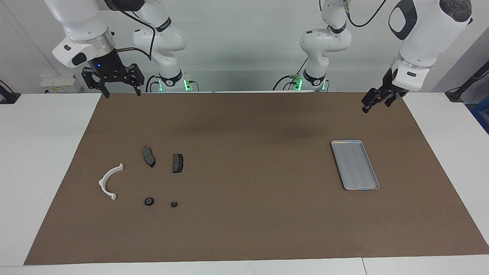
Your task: Pick bearing gear from pile to tray
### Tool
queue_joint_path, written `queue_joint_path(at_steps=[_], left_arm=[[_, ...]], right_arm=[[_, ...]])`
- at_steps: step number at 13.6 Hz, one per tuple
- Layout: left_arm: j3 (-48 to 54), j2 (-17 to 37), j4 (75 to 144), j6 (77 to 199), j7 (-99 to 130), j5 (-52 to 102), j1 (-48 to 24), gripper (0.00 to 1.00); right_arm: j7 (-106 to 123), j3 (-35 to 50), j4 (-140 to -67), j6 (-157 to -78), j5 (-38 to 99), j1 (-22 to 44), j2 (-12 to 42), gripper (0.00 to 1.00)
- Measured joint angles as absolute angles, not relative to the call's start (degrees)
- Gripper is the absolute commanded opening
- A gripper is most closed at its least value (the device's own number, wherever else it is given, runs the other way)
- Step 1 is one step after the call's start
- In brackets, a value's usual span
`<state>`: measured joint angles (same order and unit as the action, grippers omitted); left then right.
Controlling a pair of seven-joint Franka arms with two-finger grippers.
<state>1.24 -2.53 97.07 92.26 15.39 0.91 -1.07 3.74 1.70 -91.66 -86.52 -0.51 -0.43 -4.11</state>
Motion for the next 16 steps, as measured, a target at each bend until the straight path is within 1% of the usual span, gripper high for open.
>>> queue_joint_path(at_steps=[13, 16], left_arm=[[1.2, -2.5, 97.1, 92.3, 15.4, 0.9, -1.1, 1.00], [1.2, -2.5, 97.1, 92.3, 15.4, 0.9, -1.1, 1.00]], right_arm=[[3.8, 1.9, -91.6, -86.8, -0.5, -0.3, -4.4, 1.00], [3.8, 2.3, -92.8, -90.7, -0.5, -0.2, -3.8, 1.00]])
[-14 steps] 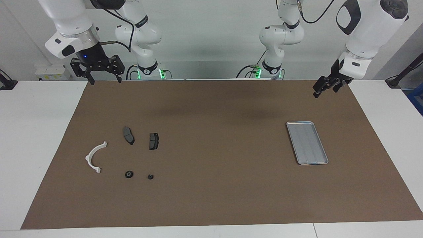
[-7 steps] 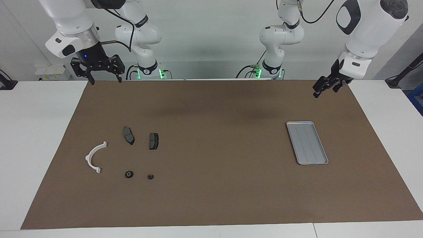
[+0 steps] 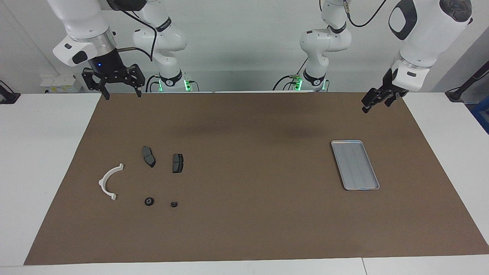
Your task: Pick bearing gear from pile to tray
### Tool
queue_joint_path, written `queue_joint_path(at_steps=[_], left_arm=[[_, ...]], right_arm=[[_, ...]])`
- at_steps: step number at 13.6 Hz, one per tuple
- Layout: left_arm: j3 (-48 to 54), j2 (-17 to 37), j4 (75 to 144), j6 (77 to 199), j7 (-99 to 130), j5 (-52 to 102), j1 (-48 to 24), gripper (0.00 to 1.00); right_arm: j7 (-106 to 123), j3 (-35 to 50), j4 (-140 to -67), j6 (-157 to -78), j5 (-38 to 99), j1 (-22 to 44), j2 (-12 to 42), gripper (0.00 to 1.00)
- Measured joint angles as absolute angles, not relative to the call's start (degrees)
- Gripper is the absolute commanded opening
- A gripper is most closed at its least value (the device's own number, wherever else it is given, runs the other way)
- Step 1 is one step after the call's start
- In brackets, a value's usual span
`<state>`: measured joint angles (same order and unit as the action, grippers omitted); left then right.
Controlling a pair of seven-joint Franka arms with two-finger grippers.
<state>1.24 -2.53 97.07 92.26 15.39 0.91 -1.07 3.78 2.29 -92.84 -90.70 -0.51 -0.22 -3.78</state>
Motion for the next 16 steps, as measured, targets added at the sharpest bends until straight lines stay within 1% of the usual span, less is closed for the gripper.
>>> queue_joint_path(at_steps=[1, 3, 5, 9, 11, 13, 16], left_arm=[[1.2, -2.5, 97.1, 92.3, 15.4, 0.9, -1.1, 1.00], [1.2, -2.5, 97.1, 92.3, 15.4, 0.9, -1.1, 1.00], [1.2, -2.5, 97.1, 92.3, 15.4, 0.9, -1.1, 1.00], [1.2, -2.5, 97.1, 92.3, 15.4, 0.9, -1.1, 1.00], [1.2, -2.5, 97.1, 92.3, 15.4, 0.9, -1.1, 1.00], [1.2, -2.5, 97.1, 92.3, 15.4, 0.9, -1.1, 1.00], [1.2, -2.5, 97.1, 92.3, 15.4, 0.9, -1.1, 1.00]], right_arm=[[3.5, 2.3, -93.4, -91.9, -0.5, 0.0, -2.8, 1.00], [1.8, 2.4, -94.3, -95.6, -0.5, 0.6, 0.7, 1.00], [-0.1, 2.4, -94.7, -100.7, -0.9, 1.4, 5.7, 1.00], [-7.6, 2.3, -94.6, -112.0, -1.7, 4.2, 17.4, 1.00], [-10.7, 2.3, -94.1, -116.9, -1.7, 5.6, 21.9, 1.00], [-12.0, 2.3, -92.4, -118.8, -1.7, 6.0, 26.1, 1.00], [-12.0, 2.2, -86.1, -119.3, -1.7, 6.0, 33.8, 1.00]])
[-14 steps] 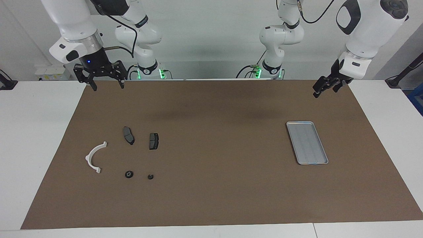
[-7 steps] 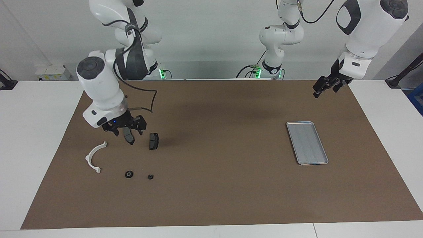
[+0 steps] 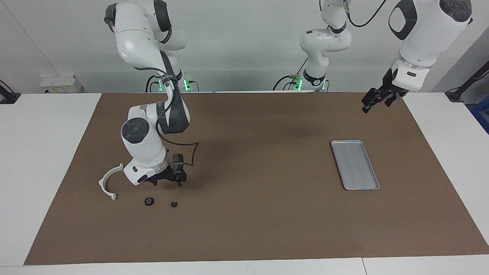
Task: Pick bearing gear from pile to tray
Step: 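Reach the right gripper to the small black nut and grasp it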
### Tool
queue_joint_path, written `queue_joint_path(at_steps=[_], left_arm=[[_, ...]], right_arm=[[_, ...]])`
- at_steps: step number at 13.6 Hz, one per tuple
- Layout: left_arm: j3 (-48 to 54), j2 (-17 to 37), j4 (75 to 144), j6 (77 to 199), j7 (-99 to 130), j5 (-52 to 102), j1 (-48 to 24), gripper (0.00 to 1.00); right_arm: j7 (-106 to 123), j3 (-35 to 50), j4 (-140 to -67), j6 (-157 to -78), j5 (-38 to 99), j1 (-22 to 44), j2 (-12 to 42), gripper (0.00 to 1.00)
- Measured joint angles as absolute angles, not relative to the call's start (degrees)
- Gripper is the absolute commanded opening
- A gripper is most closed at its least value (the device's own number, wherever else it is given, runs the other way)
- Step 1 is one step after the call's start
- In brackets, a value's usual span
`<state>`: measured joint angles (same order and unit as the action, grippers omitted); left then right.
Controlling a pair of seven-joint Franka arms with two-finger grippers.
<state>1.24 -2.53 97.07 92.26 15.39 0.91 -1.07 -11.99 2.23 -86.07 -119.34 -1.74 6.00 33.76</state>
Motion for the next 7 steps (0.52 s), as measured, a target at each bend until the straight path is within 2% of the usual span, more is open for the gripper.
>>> queue_joint_path(at_steps=[3, 7], left_arm=[[1.2, -2.5, 97.1, 92.3, 15.4, 0.9, -1.1, 1.00], [1.2, -2.5, 97.1, 92.3, 15.4, 0.9, -1.1, 1.00]], right_arm=[[-12.0, 2.2, -81.3, -119.4, -1.8, 6.2, 38.8, 1.00], [-13.3, 2.2, -78.7, -119.6, -2.6, 7.2, 41.3, 0.99]])
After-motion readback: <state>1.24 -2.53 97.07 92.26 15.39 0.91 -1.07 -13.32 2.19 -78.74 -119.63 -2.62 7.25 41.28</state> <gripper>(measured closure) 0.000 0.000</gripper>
